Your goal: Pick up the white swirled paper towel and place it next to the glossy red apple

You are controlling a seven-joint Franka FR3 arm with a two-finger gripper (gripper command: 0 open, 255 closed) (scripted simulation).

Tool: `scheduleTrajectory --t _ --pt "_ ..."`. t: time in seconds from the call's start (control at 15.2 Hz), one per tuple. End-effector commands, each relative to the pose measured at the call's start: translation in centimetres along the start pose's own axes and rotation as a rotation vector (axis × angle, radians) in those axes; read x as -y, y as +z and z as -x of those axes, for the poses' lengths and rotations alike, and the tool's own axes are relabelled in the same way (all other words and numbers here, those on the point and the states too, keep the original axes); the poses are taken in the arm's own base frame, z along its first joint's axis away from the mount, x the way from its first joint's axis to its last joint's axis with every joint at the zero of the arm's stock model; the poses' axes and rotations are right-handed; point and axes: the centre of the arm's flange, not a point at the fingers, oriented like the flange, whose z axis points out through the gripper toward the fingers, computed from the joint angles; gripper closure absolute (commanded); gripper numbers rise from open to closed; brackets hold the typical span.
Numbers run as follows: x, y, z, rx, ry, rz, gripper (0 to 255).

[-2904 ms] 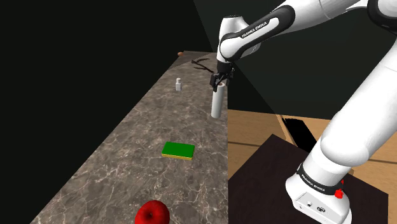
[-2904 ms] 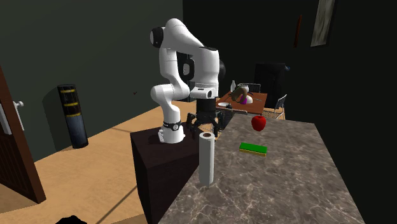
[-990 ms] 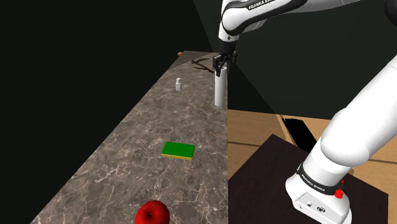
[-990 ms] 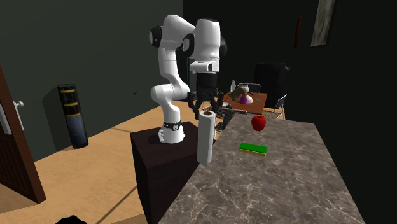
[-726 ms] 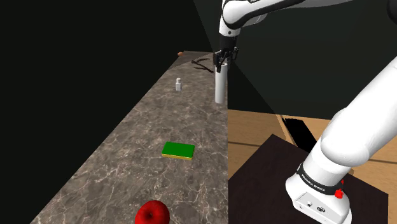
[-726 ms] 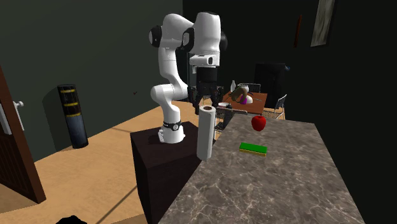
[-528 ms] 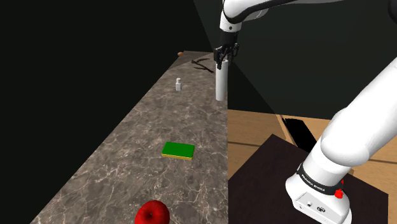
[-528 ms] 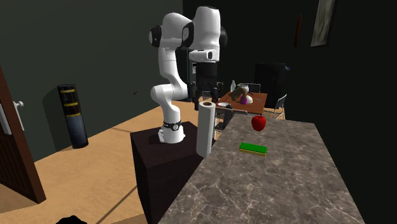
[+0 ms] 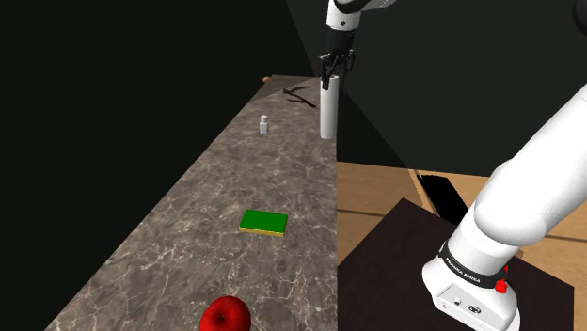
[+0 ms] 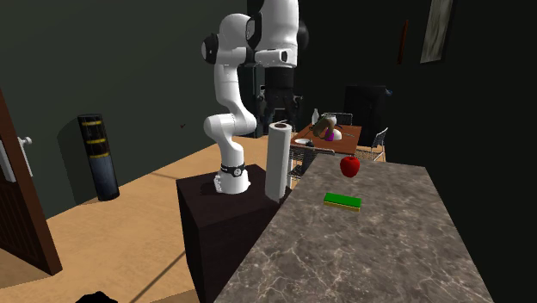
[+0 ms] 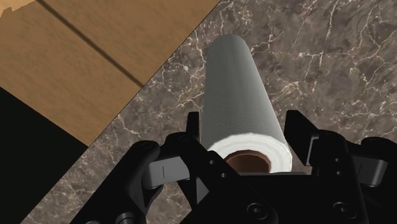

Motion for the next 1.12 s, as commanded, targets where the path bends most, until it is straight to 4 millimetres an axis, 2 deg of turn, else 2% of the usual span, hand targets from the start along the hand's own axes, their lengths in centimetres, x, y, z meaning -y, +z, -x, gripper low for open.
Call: scheduleTrajectory --t 0.0,1.06 --pt "0.1 -1.2 -0.1 0.0 0.0 0.0 255" --pt "-0.5 -9.5 -1.0 0.0 0.0 0.0 255"
